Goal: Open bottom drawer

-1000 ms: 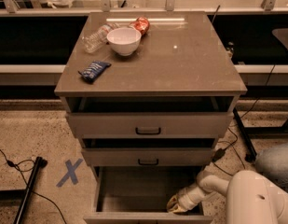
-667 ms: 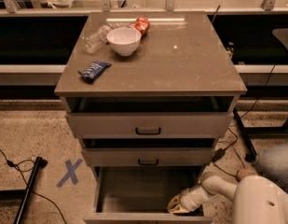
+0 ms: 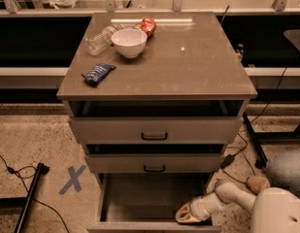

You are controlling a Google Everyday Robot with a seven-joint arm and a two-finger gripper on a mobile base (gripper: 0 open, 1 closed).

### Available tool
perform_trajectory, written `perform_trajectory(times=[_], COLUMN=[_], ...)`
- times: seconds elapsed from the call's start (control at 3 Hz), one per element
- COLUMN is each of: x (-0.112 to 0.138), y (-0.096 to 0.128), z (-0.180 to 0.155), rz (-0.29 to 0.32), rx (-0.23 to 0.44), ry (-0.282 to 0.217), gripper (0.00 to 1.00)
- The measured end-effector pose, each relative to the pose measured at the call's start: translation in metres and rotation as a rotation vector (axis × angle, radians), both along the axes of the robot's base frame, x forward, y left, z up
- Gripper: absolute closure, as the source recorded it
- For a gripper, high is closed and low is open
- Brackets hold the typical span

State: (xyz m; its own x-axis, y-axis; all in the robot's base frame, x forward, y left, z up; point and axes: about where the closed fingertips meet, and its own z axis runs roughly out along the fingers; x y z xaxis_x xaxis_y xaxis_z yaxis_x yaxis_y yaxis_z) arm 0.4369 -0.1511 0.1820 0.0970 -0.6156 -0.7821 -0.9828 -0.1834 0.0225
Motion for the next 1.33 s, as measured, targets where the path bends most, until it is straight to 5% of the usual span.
perform_trajectory(times=[1.0,1.33], x=[-0.036,-0.036], y=[-0.005,-0.006], z=[0.011,0.028], rz=[0.033,0.027], rx=[-0.015,0.03], ry=[0.11,0.078], gripper=[1.0,1.0])
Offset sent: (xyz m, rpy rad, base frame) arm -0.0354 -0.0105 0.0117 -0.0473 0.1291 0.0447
